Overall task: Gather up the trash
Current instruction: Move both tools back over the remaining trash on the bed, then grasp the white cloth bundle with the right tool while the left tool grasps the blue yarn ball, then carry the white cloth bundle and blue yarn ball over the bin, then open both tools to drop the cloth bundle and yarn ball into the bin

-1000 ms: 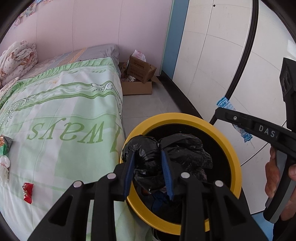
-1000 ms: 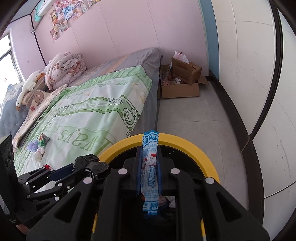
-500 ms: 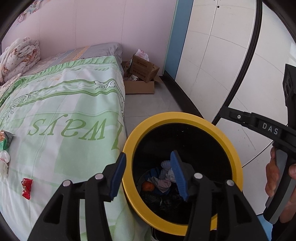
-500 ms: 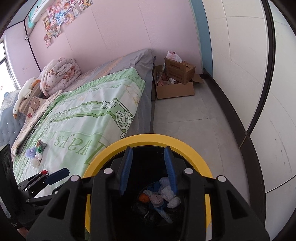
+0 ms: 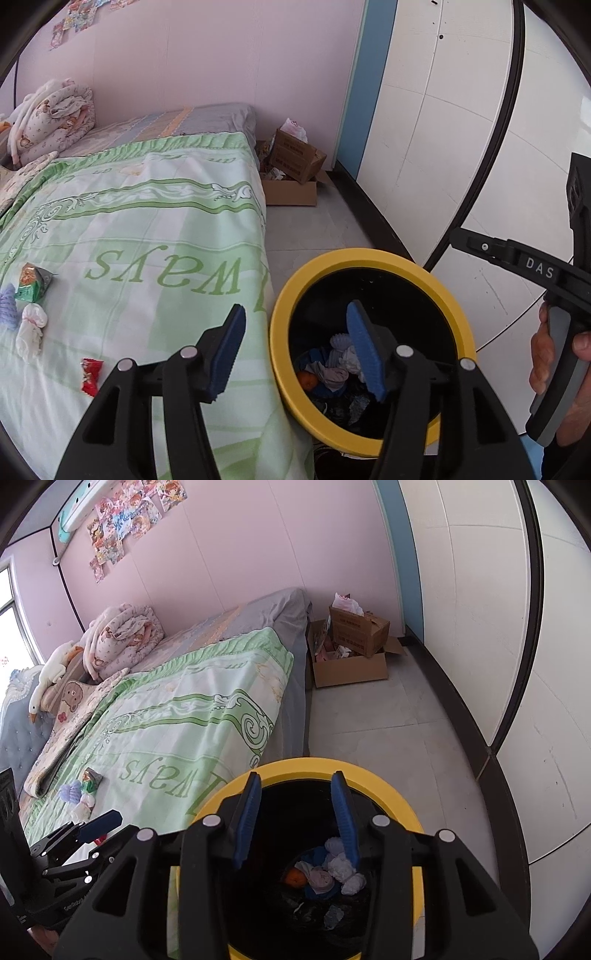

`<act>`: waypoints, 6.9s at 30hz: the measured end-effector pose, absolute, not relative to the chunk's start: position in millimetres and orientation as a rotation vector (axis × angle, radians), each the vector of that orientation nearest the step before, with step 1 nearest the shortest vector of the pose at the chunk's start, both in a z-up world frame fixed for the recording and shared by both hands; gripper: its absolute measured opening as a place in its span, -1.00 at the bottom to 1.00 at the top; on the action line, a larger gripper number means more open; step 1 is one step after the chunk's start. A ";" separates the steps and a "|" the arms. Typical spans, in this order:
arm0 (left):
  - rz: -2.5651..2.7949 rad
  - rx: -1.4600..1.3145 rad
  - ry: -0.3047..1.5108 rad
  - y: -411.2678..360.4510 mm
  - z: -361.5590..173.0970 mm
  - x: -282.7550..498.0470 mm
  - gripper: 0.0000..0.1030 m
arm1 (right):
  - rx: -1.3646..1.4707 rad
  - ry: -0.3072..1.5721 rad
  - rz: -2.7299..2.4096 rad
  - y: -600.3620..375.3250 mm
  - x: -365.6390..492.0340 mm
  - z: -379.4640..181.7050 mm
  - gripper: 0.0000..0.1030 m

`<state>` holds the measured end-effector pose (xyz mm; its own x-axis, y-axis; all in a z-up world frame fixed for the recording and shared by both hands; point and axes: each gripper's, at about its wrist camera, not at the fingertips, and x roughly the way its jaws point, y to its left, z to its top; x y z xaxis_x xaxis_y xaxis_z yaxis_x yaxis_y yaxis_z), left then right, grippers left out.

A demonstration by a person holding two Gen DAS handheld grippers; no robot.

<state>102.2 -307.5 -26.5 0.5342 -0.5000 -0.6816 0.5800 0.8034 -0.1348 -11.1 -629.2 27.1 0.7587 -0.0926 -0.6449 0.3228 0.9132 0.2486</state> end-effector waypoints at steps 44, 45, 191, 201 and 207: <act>-0.206 -0.016 0.673 -54.9 24.4 175.6 0.43 | 0.139 0.645 0.102 -398.1 61.6 101.5 0.16; -0.196 -0.018 0.675 -49.8 22.4 178.9 0.43 | 0.133 0.650 0.111 -391.2 65.2 99.4 0.16; -0.670 0.078 0.701 -285.5 -0.9 125.4 -0.38 | 0.191 0.736 -0.131 -578.0 31.0 25.4 -0.36; -0.702 0.108 0.726 -317.3 -21.1 119.8 -0.37 | 0.218 0.751 -0.175 -603.9 15.1 1.3 -0.36; -0.717 0.117 0.740 -329.5 -29.6 116.0 -0.36 | 0.224 0.766 -0.187 -609.6 11.8 -8.7 -0.34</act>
